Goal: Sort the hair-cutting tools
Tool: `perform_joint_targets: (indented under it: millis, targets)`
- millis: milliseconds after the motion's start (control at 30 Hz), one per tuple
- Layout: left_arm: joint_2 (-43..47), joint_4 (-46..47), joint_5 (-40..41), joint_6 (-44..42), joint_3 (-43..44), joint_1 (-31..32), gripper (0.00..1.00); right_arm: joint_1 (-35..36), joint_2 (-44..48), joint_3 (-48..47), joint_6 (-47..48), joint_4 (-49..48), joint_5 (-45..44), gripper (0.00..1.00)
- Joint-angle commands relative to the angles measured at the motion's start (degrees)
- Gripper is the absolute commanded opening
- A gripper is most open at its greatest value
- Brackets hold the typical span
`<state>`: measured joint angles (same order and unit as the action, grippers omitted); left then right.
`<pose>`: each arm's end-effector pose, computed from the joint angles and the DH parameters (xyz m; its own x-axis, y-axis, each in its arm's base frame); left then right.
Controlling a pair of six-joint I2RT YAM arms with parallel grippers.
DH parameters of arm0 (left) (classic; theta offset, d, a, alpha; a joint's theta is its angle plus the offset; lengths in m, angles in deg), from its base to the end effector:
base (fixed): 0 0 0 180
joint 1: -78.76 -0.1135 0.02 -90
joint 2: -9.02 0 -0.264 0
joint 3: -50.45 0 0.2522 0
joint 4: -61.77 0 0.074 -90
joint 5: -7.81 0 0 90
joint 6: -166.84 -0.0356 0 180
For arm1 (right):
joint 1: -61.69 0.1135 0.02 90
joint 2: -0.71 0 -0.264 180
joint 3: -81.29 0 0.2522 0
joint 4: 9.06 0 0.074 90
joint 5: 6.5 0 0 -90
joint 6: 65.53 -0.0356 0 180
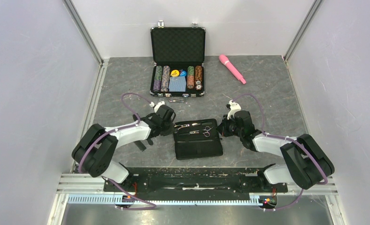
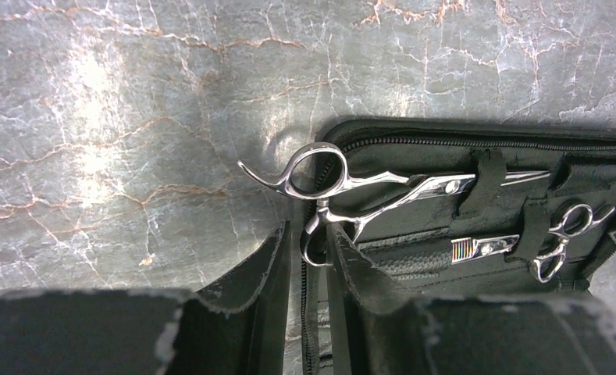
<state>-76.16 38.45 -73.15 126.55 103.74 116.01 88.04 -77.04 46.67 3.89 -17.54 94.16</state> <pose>0.2217 -0.1615 0.1537 -0.8243 -0.3196 -0.4674 -0.1582 0.9226 -0.3518 0.2101 0.1114 0.1371 -0.6782 0.0496 -0.7332 -0.3569 0.8499 0.3876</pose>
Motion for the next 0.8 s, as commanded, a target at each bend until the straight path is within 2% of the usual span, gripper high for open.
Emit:
perform_joint_targets:
  millis: [0,300,433,567,767]
  targets:
    - [-1.29,-0.76,3.66,-3.79,3.0,0.1,0.28,0.02,0.01,-0.14,-0.21,-3.61,1.32,0.0]
    - [-1.06,-0.32,3.79,-9.36,4.24,0.17,0.24,0.0,0.13,-0.06,-0.13,-3.69,1.32,0.0]
    - [-1.32,0.01,1.26,-12.95,4.94,0.44,0.16,0.02,-0.01,-0.06,-0.28,-3.86,1.64,0.0]
    - [-1.63,0.03,-0.32,-13.32,5.11,1.34,0.12,0.0,-0.12,-0.06,-0.42,-3.95,1.75,0.0]
    - [-1.55,-0.02,-0.43,-14.46,5.8,2.96,0.11,0.0,-0.28,-0.06,-0.58,-4.22,2.01,0.0]
